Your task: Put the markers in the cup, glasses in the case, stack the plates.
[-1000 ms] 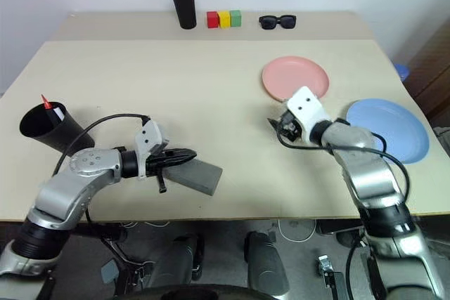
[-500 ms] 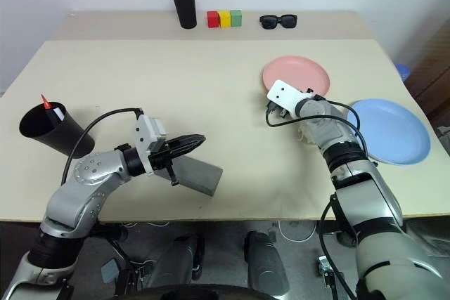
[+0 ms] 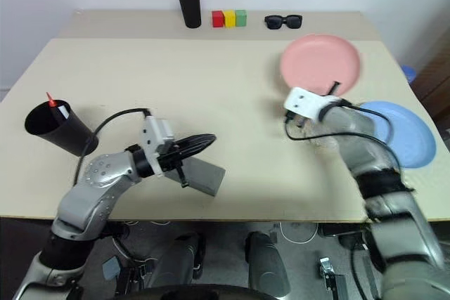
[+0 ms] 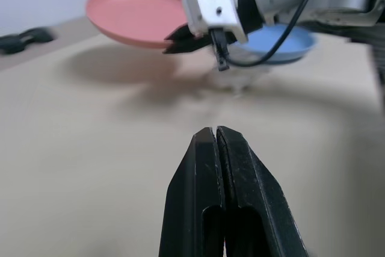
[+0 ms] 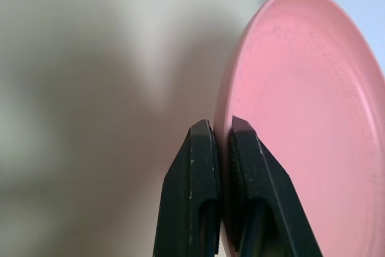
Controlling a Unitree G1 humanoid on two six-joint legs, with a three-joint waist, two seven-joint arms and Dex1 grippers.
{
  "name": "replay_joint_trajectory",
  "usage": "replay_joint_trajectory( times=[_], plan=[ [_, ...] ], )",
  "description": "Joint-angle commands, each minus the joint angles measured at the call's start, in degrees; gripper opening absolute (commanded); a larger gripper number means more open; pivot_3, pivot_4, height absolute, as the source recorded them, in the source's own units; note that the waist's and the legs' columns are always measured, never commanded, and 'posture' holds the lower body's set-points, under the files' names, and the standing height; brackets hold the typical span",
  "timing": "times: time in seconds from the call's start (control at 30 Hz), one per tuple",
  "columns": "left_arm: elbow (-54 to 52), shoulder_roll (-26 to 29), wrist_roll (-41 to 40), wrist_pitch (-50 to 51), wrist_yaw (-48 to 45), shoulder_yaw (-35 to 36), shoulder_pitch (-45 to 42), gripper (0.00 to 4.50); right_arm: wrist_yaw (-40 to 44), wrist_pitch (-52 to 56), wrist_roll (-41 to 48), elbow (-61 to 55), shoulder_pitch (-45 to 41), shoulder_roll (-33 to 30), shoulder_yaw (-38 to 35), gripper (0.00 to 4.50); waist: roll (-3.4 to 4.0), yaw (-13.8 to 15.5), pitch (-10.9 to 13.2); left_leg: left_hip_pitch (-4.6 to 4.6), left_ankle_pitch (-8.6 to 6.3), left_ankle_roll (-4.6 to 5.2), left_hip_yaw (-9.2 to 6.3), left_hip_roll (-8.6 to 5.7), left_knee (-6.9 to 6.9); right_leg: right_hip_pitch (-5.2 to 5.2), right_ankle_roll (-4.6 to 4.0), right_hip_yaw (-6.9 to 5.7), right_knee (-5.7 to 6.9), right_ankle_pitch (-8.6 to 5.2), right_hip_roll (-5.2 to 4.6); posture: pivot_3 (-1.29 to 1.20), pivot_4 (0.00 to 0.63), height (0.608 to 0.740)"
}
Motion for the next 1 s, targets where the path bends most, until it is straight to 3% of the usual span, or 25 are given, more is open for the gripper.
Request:
replay_joint_trajectory(
  times=[0.03,0.17,0.3,0.33,0.37,0.6,0.83,1.0],
  plan=[
    [1.5,-2.3,-0.7,-2.0,-2.8,-3.0,-3.0,0.0,5.0,9.7,3.9,-18.5,10.8,-4.0,-12.4,0.03,0.05,0.3,0.0,0.01,0.0,0.0,-0.01,0.0,0.0,0.01,-0.01,0.0,0.0,-0.01,0.01,0.0,0.15,0.74],
    [5.7,-4.4,0.0,-3.7,-5.4,-5.2,-6.1,0.0,6.5,15.1,4.2,-25.5,21.5,-5.2,-19.2,0.03,0.11,-0.8,-0.1,0.29,0.0,0.0,0.02,0.04,0.04,0.31,-0.22,0.01,-0.03,-0.15,0.06,0.0,0.15,0.74],
    [8.5,-5.9,0.1,-4.8,-7.2,-5.9,-8.6,0.0,4.8,15.0,5.6,-20.3,24.0,-4.0,-21.1,0.03,0.12,-1.2,-0.1,0.55,0.0,0.0,0.12,0.05,0.06,0.5,-0.23,0.06,-0.03,-0.16,0.06,0.0,0.15,0.74],
    [8.8,-5.9,0.2,-5.0,-7.3,-5.9,-8.8,0.0,4.5,14.0,5.2,-18.6,24.4,-4.5,-20.8,0.71,0.13,-1.2,-0.1,0.58,0.0,0.0,0.15,0.05,0.06,0.5,-0.23,0.08,-0.03,-0.16,0.06,0.0,0.15,0.74],
    [8.8,-5.8,0.2,-5.1,-7.5,-5.7,-8.8,0.0,4.5,13.9,5.4,-17.6,24.3,-4.6,-20.9,0.97,0.13,-1.1,-0.1,0.58,0.0,0.01,0.17,0.05,0.04,0.51,-0.23,0.09,-0.03,-0.16,0.05,0.0,0.15,0.74],
    [6.5,-4.0,0.1,-4.3,-6.2,-4.3,-6.6,0.0,5.9,15.5,8.9,-18.8,22.3,-4.1,-21.7,4.45,0.14,-1.0,-0.1,0.55,-0.01,0.01,0.14,0.05,0.01,0.5,-0.2,0.1,-0.03,-0.18,0.05,0.0,0.15,0.74],
    [6.0,-3.6,-0.2,-4.0,-4.6,-3.7,-6.3,0.0,11.8,19.5,22.1,-25.1,21.2,-0.6,-24.4,4.45,0.13,-0.8,-0.1,0.51,-0.01,0.02,0.09,0.05,0.02,0.51,-0.18,0.08,-0.05,-0.19,0.05,0.0,0.15,0.74],
    [5.7,-4.0,-0.4,-2.9,-3.7,-3.6,-7.8,0.0,10.8,18.6,22.5,-24.0,20.4,1.7,-18.3,4.45,0.13,-0.8,-0.1,0.49,-0.01,0.02,0.09,0.04,0.05,0.51,-0.17,0.08,-0.06,-0.2,0.04,0.0,0.15,0.74]
  ],
)
